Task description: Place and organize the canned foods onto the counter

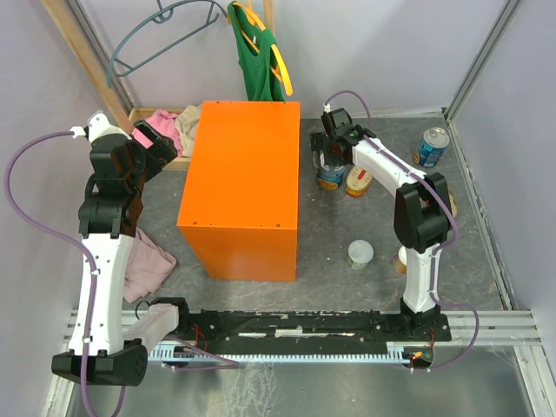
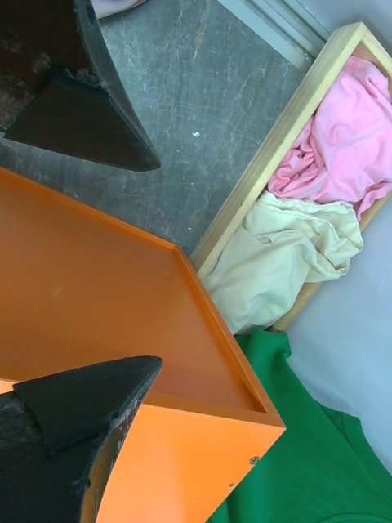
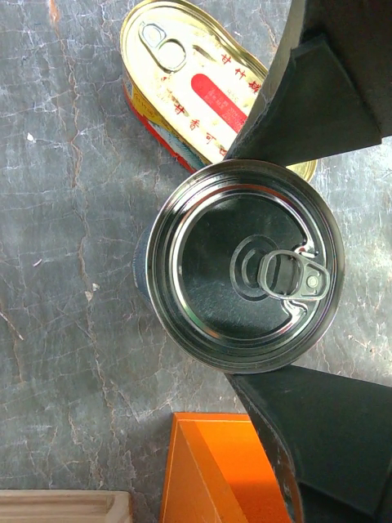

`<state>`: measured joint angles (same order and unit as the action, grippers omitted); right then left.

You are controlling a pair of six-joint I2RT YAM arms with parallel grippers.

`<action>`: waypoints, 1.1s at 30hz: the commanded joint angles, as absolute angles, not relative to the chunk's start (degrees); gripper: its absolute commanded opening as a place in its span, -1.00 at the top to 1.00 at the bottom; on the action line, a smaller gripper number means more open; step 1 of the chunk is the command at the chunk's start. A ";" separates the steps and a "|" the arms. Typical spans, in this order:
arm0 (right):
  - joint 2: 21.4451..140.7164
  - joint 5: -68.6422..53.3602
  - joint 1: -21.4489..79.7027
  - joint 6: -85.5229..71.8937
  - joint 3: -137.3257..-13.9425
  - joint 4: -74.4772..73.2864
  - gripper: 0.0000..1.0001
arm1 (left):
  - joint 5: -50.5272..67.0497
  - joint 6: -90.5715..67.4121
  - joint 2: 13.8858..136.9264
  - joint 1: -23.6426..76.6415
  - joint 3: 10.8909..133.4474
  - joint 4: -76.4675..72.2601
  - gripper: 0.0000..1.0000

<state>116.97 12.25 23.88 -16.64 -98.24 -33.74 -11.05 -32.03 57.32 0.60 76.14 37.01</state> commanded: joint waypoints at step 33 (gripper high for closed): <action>94.22 13.27 24.21 -17.09 -99.32 -36.98 0.98 | -11.76 -36.36 55.87 0.40 75.00 30.93 -0.98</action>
<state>102.74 11.92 23.90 -17.23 -93.97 -40.62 -11.81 -33.95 56.18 0.60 73.76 33.85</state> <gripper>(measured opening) 0.951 0.992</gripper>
